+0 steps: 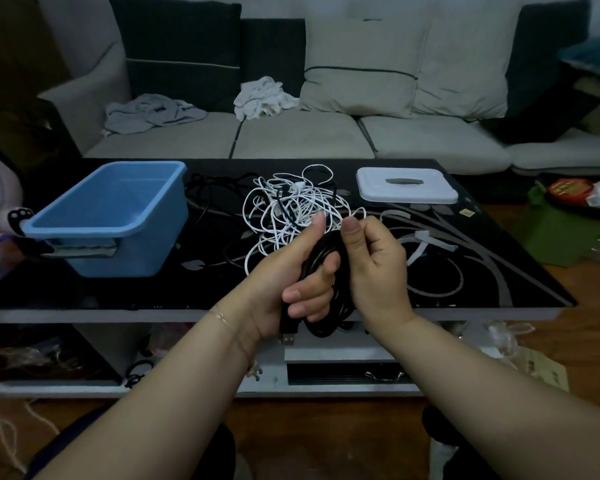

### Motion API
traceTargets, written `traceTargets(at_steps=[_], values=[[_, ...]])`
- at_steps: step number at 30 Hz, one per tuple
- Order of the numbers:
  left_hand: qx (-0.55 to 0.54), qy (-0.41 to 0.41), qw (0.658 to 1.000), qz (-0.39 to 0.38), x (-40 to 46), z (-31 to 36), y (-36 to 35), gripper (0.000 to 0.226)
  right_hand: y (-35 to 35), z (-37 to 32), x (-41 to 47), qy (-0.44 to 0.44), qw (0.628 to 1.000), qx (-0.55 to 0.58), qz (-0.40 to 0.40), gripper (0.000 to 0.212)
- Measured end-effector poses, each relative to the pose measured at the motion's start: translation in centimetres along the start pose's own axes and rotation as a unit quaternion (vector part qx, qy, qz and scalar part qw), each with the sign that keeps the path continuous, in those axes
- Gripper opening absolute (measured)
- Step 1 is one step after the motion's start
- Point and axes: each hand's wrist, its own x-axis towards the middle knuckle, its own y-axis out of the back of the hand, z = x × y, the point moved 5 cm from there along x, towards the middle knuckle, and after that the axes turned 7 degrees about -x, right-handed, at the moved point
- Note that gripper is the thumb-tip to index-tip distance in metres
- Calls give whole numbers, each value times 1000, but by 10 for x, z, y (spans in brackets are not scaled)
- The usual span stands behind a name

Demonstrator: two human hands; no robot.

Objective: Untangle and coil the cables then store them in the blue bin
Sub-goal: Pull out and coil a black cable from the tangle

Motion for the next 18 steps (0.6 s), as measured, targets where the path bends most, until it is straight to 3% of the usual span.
traceTargets(at_steps=[6, 11, 18], values=[[4, -11, 999, -53, -2, 1, -5, 59, 0, -5, 0, -17, 999, 34, 20, 36], [-23, -12, 999, -35, -4, 1, -8, 55, 0, -4, 4, -59, 996, 68, -13, 39], [-9, -35, 999, -20, -5, 3, -13, 67, -4, 6, 6, -166, 976, 134, -31, 46]])
